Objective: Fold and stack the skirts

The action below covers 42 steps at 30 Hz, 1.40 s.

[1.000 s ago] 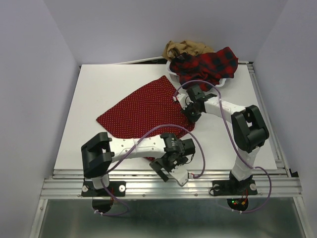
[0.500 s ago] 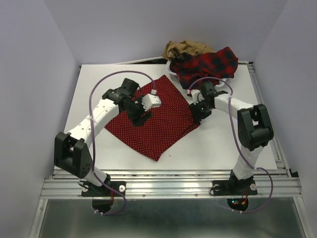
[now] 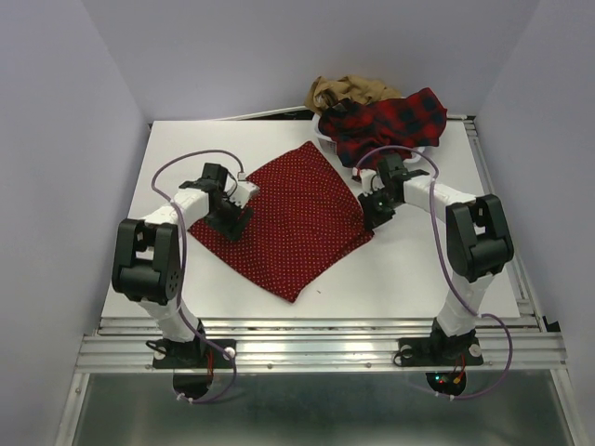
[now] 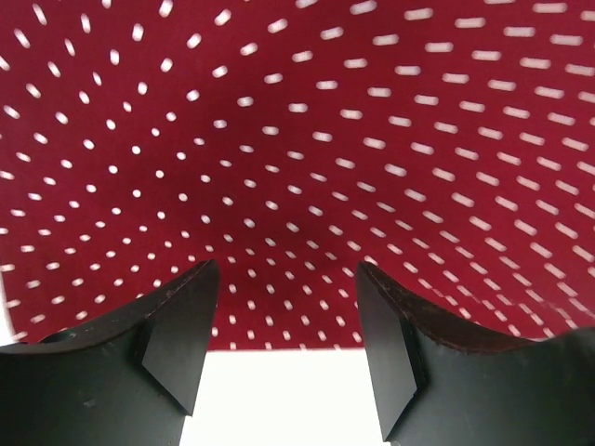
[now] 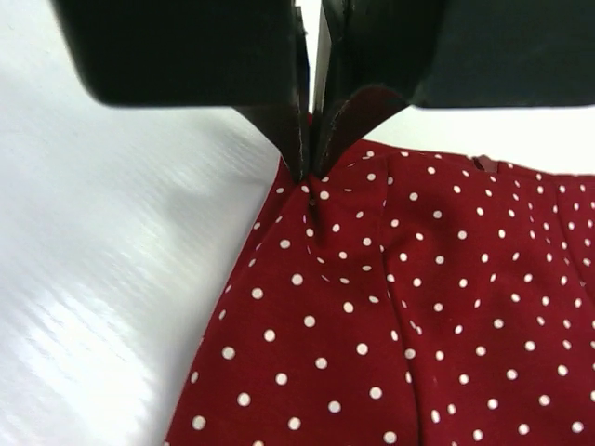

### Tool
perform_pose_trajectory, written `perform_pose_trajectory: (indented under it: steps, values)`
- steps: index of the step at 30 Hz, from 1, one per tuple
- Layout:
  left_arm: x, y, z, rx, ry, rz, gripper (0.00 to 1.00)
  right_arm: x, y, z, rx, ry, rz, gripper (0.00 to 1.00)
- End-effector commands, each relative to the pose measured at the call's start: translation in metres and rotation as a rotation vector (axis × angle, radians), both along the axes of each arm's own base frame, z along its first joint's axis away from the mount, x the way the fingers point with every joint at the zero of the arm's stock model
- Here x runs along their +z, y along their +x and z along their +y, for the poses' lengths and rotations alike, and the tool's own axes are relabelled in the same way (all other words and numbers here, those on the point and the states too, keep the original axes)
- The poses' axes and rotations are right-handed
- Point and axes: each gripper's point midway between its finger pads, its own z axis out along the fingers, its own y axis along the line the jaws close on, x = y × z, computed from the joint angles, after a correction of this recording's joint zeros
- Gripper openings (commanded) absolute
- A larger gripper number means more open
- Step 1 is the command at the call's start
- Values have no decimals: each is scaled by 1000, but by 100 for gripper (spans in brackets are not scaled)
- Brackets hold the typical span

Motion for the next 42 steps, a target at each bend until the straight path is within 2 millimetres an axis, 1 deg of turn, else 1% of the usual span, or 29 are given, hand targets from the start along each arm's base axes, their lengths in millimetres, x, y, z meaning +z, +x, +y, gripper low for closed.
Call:
perform_pose_trajectory:
  steps: [1,3,4,8,9,11,12,13,14,15,16,17,18,19,20,21,22,23,24,25,26,29,30,31,32,36,38,40,42]
  values:
    - [-23,9,18,132,29,51,71,-3,-13,10,59,67,61,2]
    - [-27,21,24,160,36,65,70,-10,-27,10,82,83,101,1]
    - [-40,23,27,174,48,100,70,-12,-34,13,98,85,116,1]
    - [-55,55,40,208,75,119,68,-12,-71,35,205,134,174,1]
    - [-57,74,43,217,83,119,68,-12,-83,49,257,139,181,1]
    - [-59,96,47,228,86,108,68,-7,-104,71,325,184,205,1]
    - [-41,130,47,235,82,35,69,-5,-112,85,350,204,212,1]
    - [-55,138,50,241,109,65,69,-4,-132,108,429,213,223,1]
    - [-52,152,52,248,118,45,69,3,-141,126,474,253,229,1]
    - [-42,184,53,257,125,-3,71,8,-149,143,504,276,224,1]
    - [-34,200,55,268,139,-36,73,14,-166,164,575,296,224,1]
    - [-23,214,56,268,141,-70,75,29,-168,180,585,340,222,5]
    - [-11,227,57,273,139,-105,77,38,-168,189,587,365,220,13]
    - [17,241,56,275,128,-168,81,47,-166,195,577,389,219,21]
    - [43,243,54,258,111,-220,84,63,-149,199,543,402,181,26]
    - [28,234,53,247,114,-178,85,71,-135,197,515,405,150,28]
    - [65,236,52,247,93,-267,86,79,-120,192,478,413,121,32]
    - [75,230,50,237,78,-291,87,87,-103,184,439,427,92,37]
    - [82,222,50,233,72,-309,88,95,-74,166,360,448,64,43]
    - [92,205,50,231,63,-328,88,105,-52,160,327,456,23,43]
    - [95,195,47,224,42,-326,89,105,-33,150,294,437,-13,43]
    - [98,158,41,211,1,-300,89,90,23,119,223,336,-111,41]
    - [93,140,40,215,-6,-279,89,83,33,112,219,299,-126,40]
    - [89,131,39,219,-16,-262,89,66,40,108,219,255,-123,39]
    - [85,123,35,214,-36,-242,89,59,51,102,211,198,-152,38]
    - [62,81,25,189,-86,-136,86,22,66,88,249,76,-169,33]
    - [53,70,22,179,-98,-106,85,9,66,82,253,40,-164,33]
    - [35,56,21,169,-102,-54,83,-11,56,71,273,-8,-131,31]
    - [22,48,21,168,-98,-20,82,-27,35,59,288,-39,-83,29]
